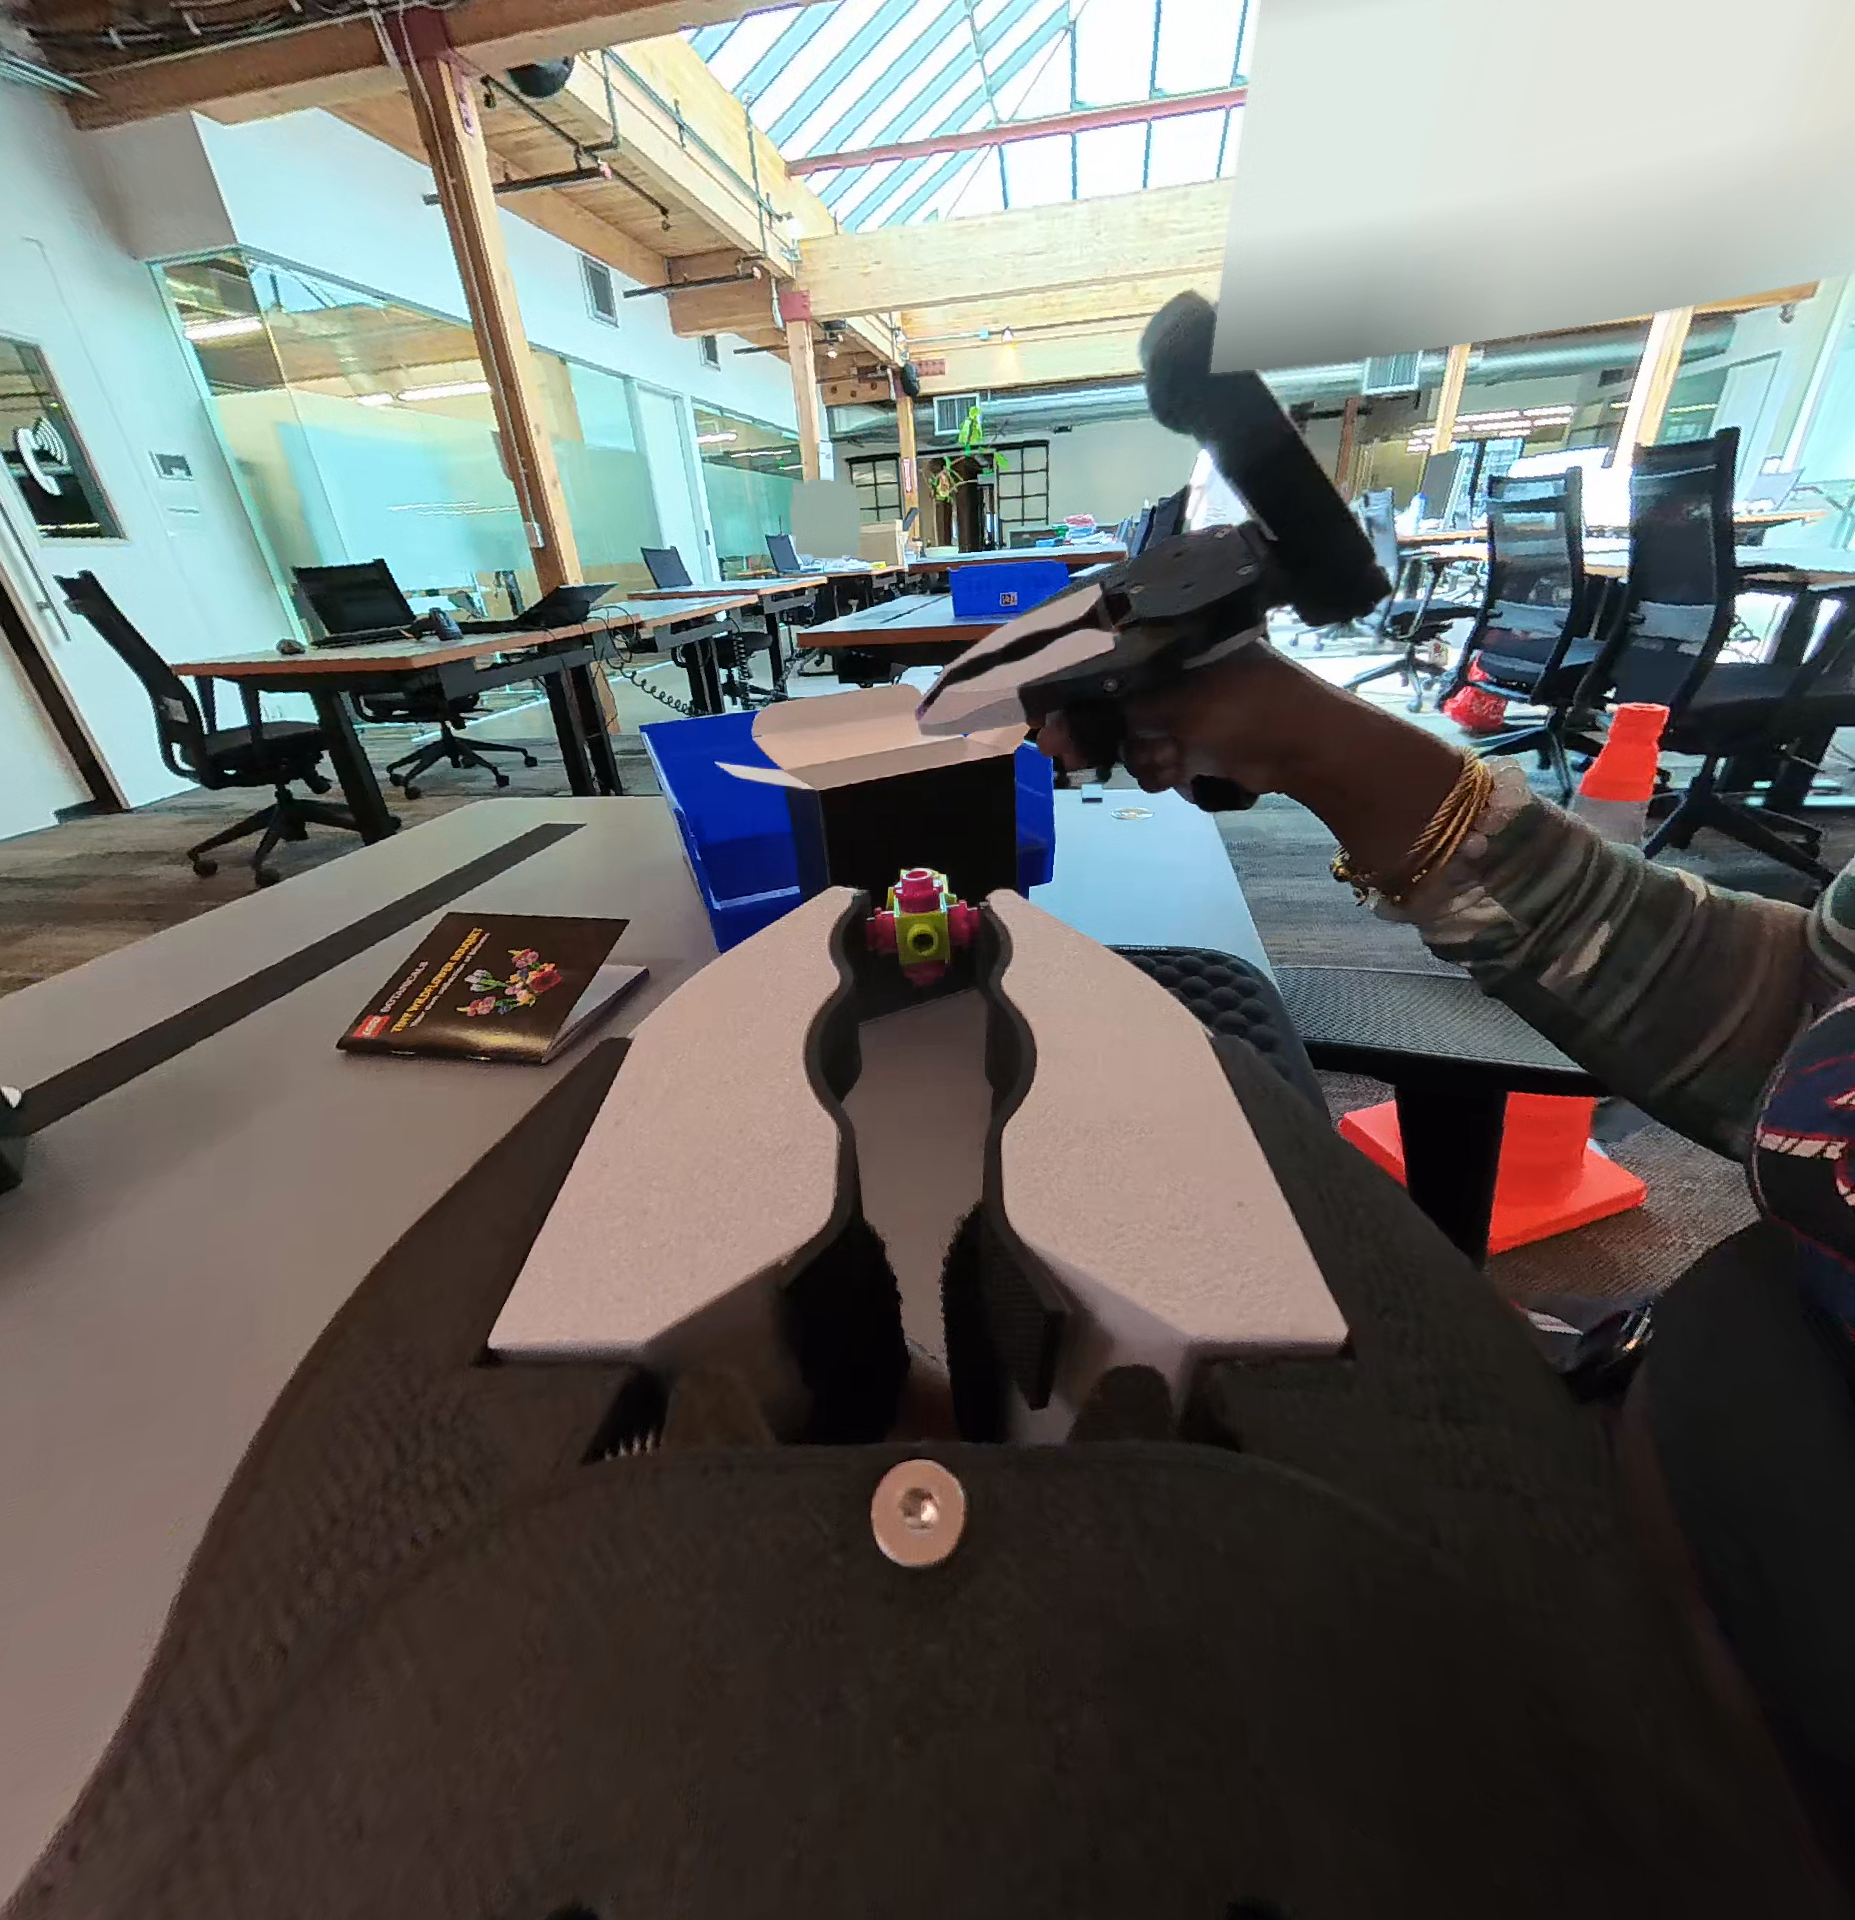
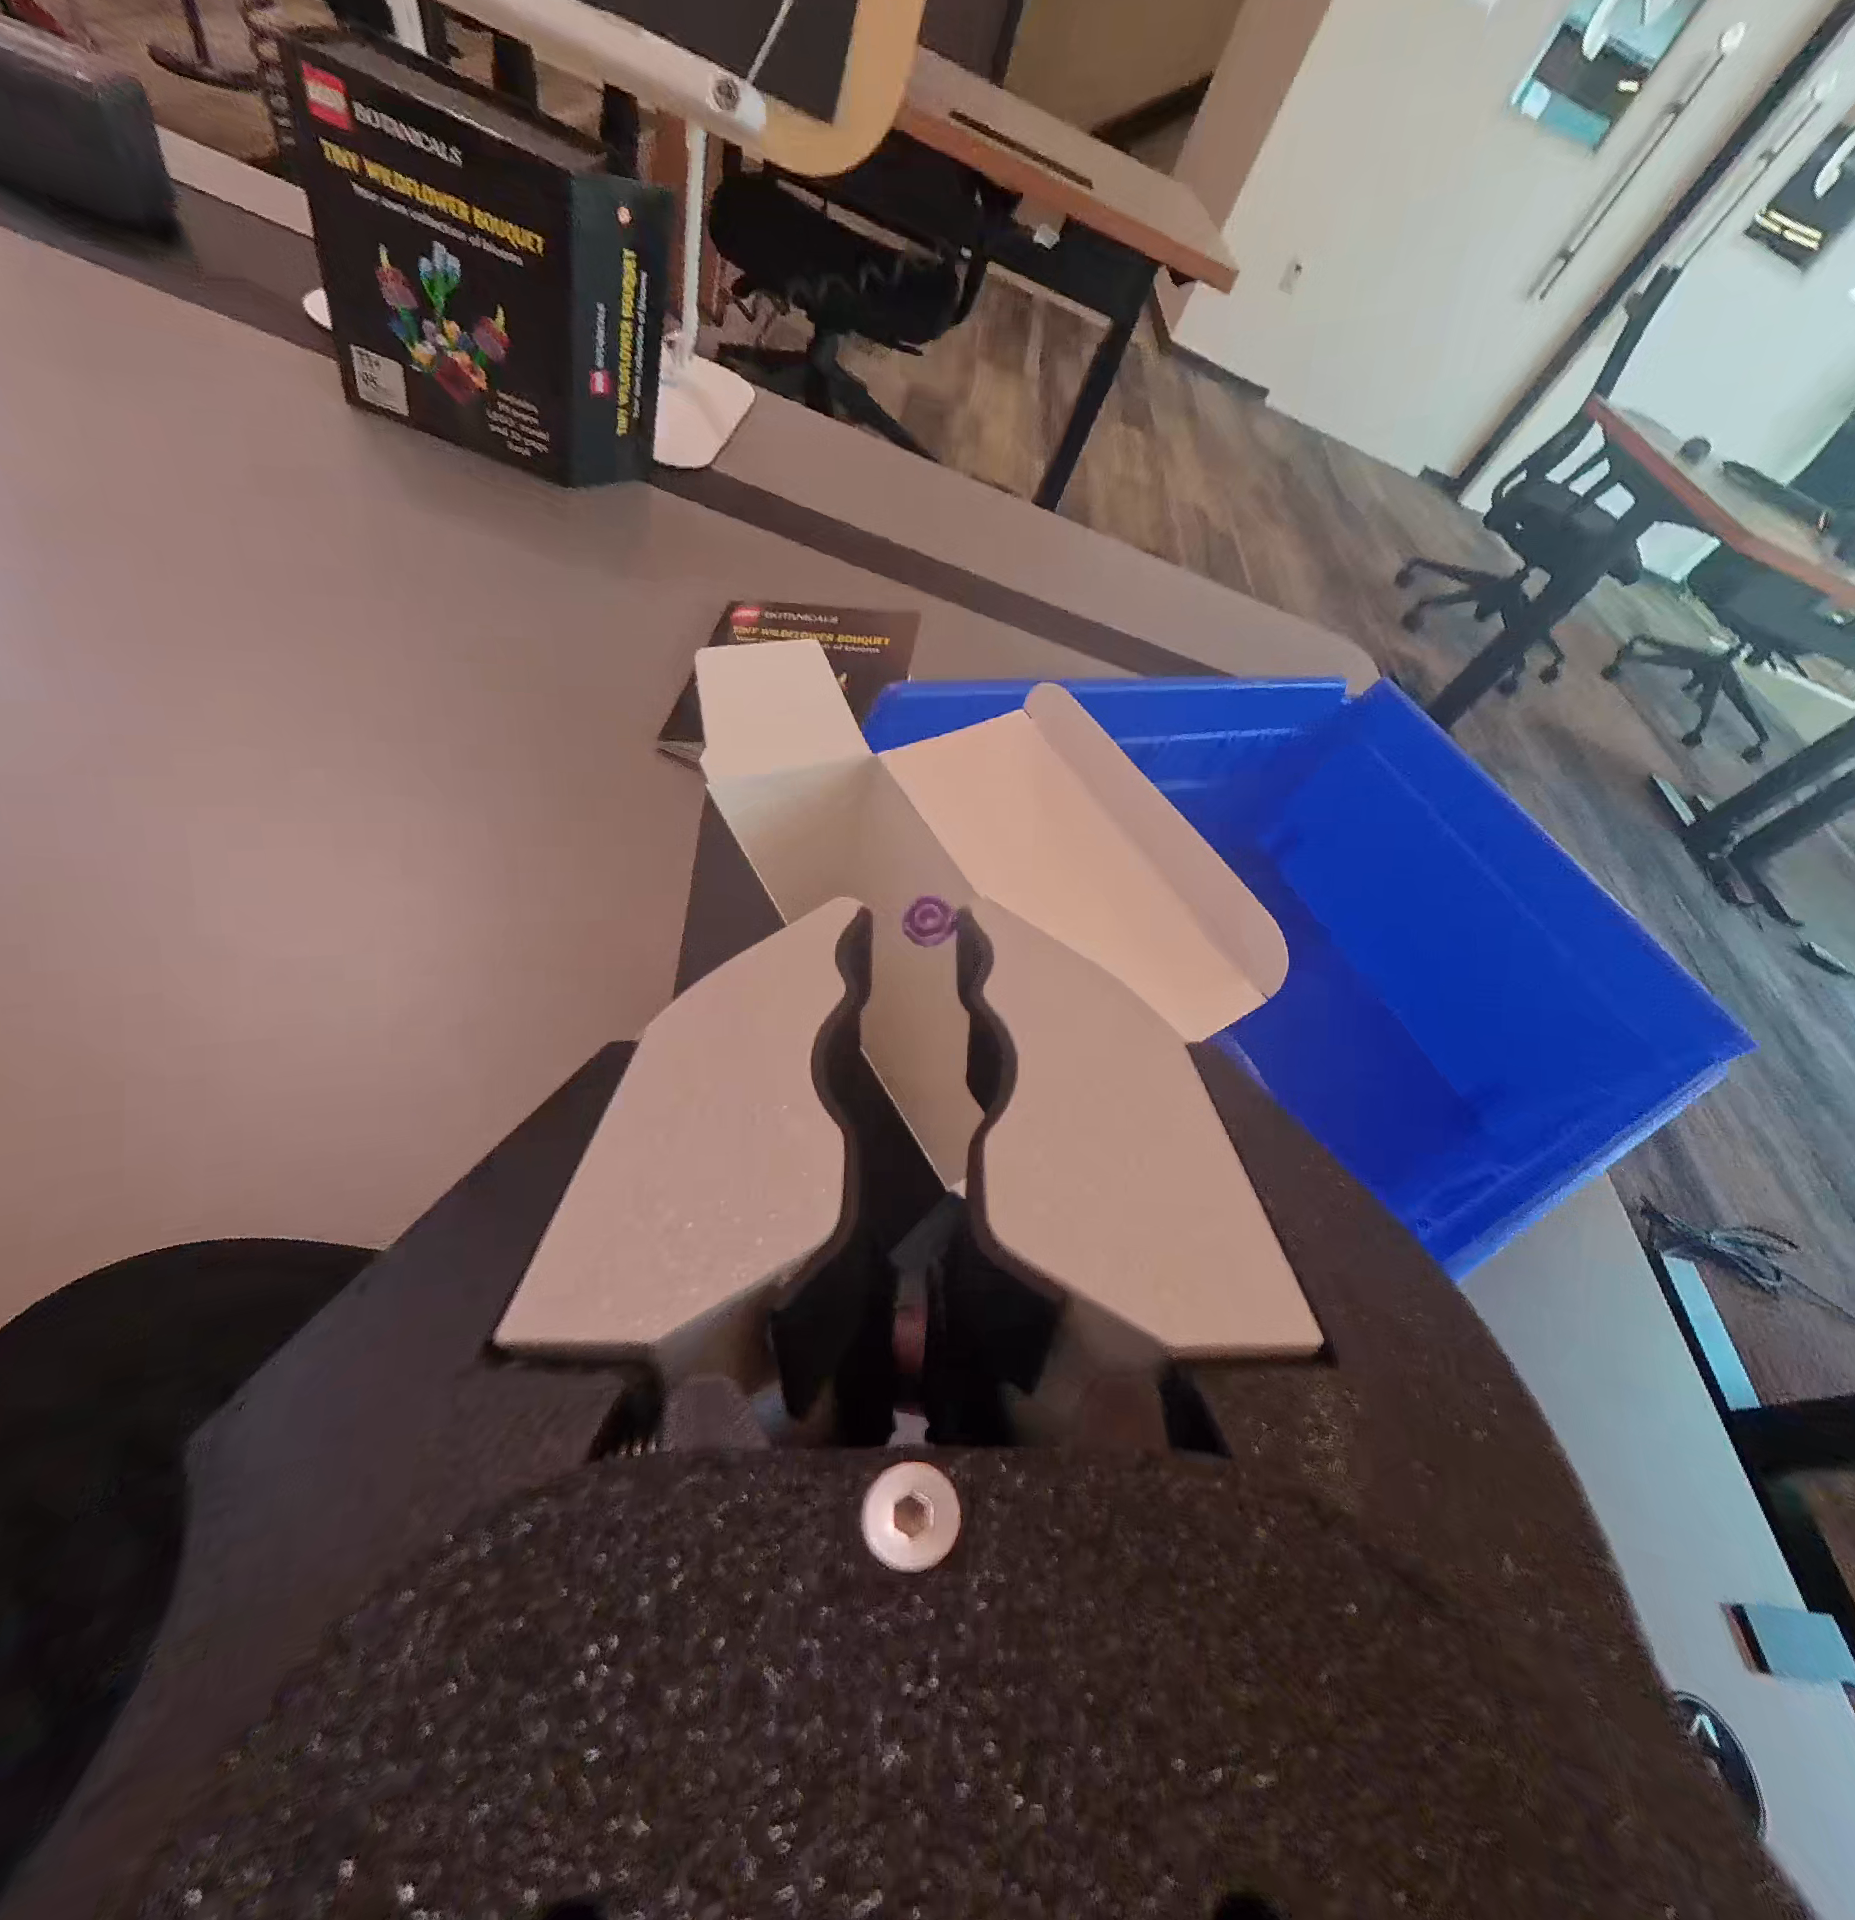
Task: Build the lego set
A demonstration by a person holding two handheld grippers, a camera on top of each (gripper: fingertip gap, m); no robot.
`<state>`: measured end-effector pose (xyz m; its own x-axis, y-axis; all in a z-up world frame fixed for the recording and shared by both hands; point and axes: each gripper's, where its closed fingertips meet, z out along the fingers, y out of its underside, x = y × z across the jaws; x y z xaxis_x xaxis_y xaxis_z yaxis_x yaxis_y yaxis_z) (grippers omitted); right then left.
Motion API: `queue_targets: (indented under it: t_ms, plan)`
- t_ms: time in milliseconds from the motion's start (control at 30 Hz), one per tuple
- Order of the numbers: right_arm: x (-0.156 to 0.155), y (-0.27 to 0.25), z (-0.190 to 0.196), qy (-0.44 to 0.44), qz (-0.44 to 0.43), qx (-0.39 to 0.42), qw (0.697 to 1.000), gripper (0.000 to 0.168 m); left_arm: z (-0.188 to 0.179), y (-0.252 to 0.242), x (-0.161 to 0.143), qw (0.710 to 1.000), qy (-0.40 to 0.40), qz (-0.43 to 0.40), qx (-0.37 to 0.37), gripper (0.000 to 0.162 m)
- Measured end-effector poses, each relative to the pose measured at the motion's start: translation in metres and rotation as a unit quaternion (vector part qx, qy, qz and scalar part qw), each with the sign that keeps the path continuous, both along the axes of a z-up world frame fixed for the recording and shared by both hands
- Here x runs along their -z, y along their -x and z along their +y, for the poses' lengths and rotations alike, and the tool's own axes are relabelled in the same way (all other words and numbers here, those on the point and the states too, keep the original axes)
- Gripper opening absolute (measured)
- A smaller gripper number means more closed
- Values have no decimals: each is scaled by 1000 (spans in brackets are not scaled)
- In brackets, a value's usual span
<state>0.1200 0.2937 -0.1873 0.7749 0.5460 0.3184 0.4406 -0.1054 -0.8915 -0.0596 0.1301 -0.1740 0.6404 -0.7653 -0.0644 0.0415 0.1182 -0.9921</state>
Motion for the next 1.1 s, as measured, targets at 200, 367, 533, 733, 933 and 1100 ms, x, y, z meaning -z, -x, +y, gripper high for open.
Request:
queue_targets:
  t_ms: [200, 367, 533, 733, 933, 1100]
  plan:
    - [3, -1, 1, 10, -13, 8, 1000, 27, -1, 1, -1, 1000, -2, 0, 1, 19]
    - [-17, 25, -15, -24, 42, -70, 996, 33, -1, 7, -5, 1000, 4, -27, 2, 19]
    - [-39, 80, -77, -81, 96, -297, 947, 29, -3, 7, -11, 997, 26, -75, 25, 19]
    - [-48, 118, -140, -115, 138, -477, 860, 19, -8, 0, -10, 988, 83, -105, 81, 19]
    - [-30, 155, -177, -124, 96, -581, 798, 17, -19, -4, -12, 962, 137, -168, 168, 19]
    - [-27, 183, -192, -159, 59, -613, 772, 22, -29, -4, -17, 944, 153, -193, 218, 19]
